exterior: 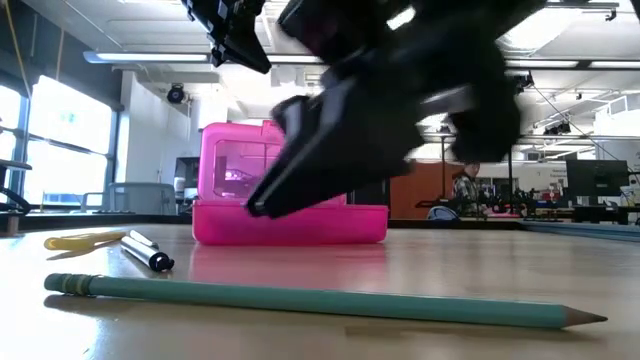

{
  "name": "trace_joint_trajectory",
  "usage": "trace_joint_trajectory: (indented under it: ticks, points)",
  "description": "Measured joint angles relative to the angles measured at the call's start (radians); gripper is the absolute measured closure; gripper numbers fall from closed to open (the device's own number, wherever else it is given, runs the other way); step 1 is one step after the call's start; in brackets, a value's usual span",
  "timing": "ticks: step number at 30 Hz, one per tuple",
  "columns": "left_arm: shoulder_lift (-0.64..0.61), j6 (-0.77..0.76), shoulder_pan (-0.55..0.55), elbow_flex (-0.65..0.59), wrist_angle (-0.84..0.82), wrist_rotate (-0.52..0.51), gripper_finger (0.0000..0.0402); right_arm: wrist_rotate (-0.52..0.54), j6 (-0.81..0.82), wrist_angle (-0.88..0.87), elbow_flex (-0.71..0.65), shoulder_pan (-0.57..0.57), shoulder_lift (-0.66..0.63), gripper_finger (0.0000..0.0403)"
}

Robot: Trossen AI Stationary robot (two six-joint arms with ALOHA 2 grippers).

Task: Pick & place school supplies into a supply box
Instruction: Put the bottom blue pencil into the pink supply box

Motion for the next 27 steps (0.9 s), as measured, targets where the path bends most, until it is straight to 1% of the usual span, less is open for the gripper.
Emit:
trace_joint_trajectory:
  ticks: [4, 6, 12, 15, 19, 22, 27]
  points:
    - [0.0, 0.001, 0.0, 0.0, 0.001, 0.0, 0.03, 0.145, 0.079, 0.005, 0.003, 0.086, -0.025, 0.0321]
    - [0.0, 0.002, 0.0, 0.0, 0.001, 0.0, 0.03, 0.217, 0.147, -0.012, 0.002, 0.128, -0.023, 0.0321]
    - [0.0, 0.002, 0.0, 0.0, 0.0, 0.0, 0.03, 0.387, 0.375, -0.03, 0.001, 0.243, -0.021, 0.0321]
    - [0.0, 0.001, 0.0, 0.0, 0.0, 0.001, 0.03, 0.433, 0.455, -0.032, 0.001, 0.288, -0.007, 0.0321]
    - [0.0, -0.001, 0.0, 0.0, 0.0, 0.002, 0.03, 0.458, 0.522, -0.026, 0.002, 0.326, 0.033, 0.0321]
    - [0.0, -0.002, 0.0, 0.0, 0.0, 0.005, 0.03, 0.486, 0.528, -0.026, 0.002, 0.341, 0.062, 0.0321]
    - [0.0, -0.002, 0.0, 0.0, 0.001, 0.005, 0.03, 0.57, 0.499, -0.062, 0.002, 0.346, 0.085, 0.0321]
